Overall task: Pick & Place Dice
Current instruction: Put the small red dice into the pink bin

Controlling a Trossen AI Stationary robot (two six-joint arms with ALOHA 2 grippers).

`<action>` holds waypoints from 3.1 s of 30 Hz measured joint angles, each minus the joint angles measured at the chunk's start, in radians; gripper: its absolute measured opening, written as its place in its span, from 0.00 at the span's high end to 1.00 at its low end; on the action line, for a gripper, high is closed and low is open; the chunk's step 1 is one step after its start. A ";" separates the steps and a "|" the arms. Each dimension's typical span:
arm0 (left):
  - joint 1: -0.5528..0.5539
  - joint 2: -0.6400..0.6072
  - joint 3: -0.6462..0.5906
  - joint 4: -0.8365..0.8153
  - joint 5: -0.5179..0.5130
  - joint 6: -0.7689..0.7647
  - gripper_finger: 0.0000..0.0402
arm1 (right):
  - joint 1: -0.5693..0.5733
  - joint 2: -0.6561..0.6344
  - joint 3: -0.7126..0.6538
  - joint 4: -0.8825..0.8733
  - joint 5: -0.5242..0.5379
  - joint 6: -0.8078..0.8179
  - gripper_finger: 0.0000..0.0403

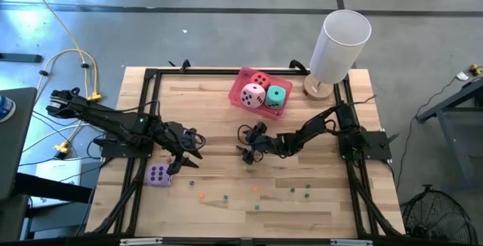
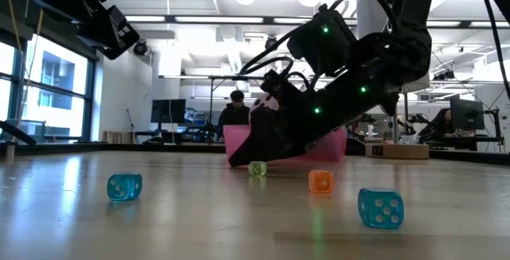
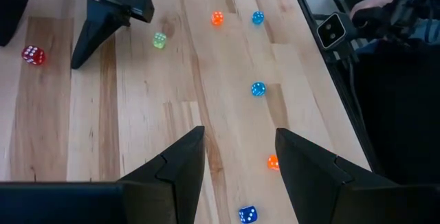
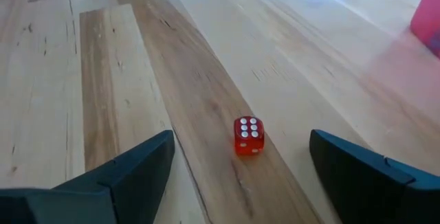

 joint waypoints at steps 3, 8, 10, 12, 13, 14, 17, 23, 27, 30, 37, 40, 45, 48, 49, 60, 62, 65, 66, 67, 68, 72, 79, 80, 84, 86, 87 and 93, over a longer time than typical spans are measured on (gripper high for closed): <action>0.000 0.000 0.000 0.000 0.000 0.000 0.57 | 0.000 0.000 0.000 -0.011 0.004 -0.002 0.17; 0.000 0.000 0.000 -0.001 0.000 0.000 0.57 | 0.000 0.001 0.001 -0.024 0.032 -0.001 0.17; 0.000 0.000 0.000 -0.002 0.000 0.001 0.57 | 0.000 0.001 0.000 -0.026 0.034 -0.001 0.17; 0.000 0.000 0.000 -0.003 0.000 0.001 0.57 | -0.002 0.001 0.000 -0.026 0.036 -0.002 0.18; 0.000 0.000 0.000 -0.004 0.000 0.001 0.57 | -0.004 0.001 0.000 -0.026 0.035 -0.005 0.19; 0.000 0.000 0.000 -0.004 0.000 0.002 0.57 | -0.007 0.001 0.000 -0.025 0.032 -0.005 0.20; 0.000 0.000 0.000 -0.004 0.000 0.007 0.57 | -0.020 0.001 0.000 -0.025 0.018 -0.008 0.26; 0.000 0.000 0.000 -0.008 0.000 0.007 0.57 | -0.028 0.002 -0.001 -0.025 0.014 -0.008 0.45; 0.000 0.000 0.000 -0.008 0.000 0.016 0.57 | -0.030 0.002 -0.001 -0.025 0.017 -0.008 0.58; 0.000 0.000 0.000 -0.008 0.000 0.016 0.57 | -0.030 0.002 -0.001 -0.025 0.012 -0.008 0.67; 0.000 0.000 0.000 -0.008 0.000 0.018 0.57 | -0.036 0.002 -0.002 -0.025 0.004 0.000 0.87; 0.000 0.000 0.000 -0.008 0.000 0.018 0.57 | -0.031 0.002 -0.002 -0.026 0.005 -0.001 0.91; 0.000 0.000 -0.012 -0.011 -0.001 0.017 0.57 | 0.003 -0.030 0.000 -0.089 0.033 0.000 0.91; 0.000 0.000 -0.014 -0.010 -0.003 0.021 0.57 | 0.039 -0.110 -0.005 -0.246 0.125 0.006 0.91; 0.000 0.000 -0.014 -0.009 -0.005 0.033 0.57 | 0.050 -0.139 -0.006 -0.307 0.169 0.018 0.90; 0.001 0.000 -0.014 0.008 -0.008 0.091 0.57 | 0.101 -0.516 -0.005 -0.904 0.555 0.296 0.90; 0.001 0.000 -0.014 0.019 -0.008 0.091 0.57 | 0.074 -0.567 -0.004 -0.971 0.565 0.326 0.90; 0.001 0.000 -0.014 0.040 -0.008 0.093 0.57 | 0.016 -0.615 -0.004 -1.055 0.550 0.367 0.90; 0.001 0.000 -0.015 0.050 -0.008 0.094 0.57 | -0.007 -0.623 -0.004 -1.065 0.528 0.374 0.90; 0.001 0.000 -0.015 0.060 -0.008 0.097 0.57 | -0.034 -0.629 -0.004 -1.075 0.495 0.375 0.90; 0.001 0.000 -0.015 0.068 -0.008 0.104 0.57 | -0.060 -0.630 -0.004 -1.079 0.462 0.373 0.90; 0.001 0.000 -0.015 0.103 -0.008 0.113 0.57 | -0.156 -0.619 -0.003 -1.063 0.357 0.370 0.90; 0.000 0.000 -0.015 0.132 -0.009 0.083 0.57 | -0.260 -0.616 -0.003 -1.039 0.214 0.401 0.89; 0.001 0.000 -0.015 0.135 -0.010 0.079 0.57 | -0.264 -0.615 -0.003 -1.038 0.206 0.403 0.88; 0.000 0.000 -0.015 0.143 -0.056 0.078 0.57 | -0.270 -0.616 -0.002 -1.035 0.174 0.394 0.79; 0.001 0.000 -0.015 0.143 -0.064 0.077 0.57 | -0.270 -0.616 -0.002 -1.035 0.157 0.402 0.73; 0.001 0.000 -0.015 0.143 -0.065 0.077 0.57 | -0.268 -0.616 -0.002 -1.035 0.151 0.410 0.70; 0.001 0.000 -0.015 0.143 -0.064 0.076 0.57 | -0.267 -0.616 -0.002 -1.035 0.125 0.420 0.52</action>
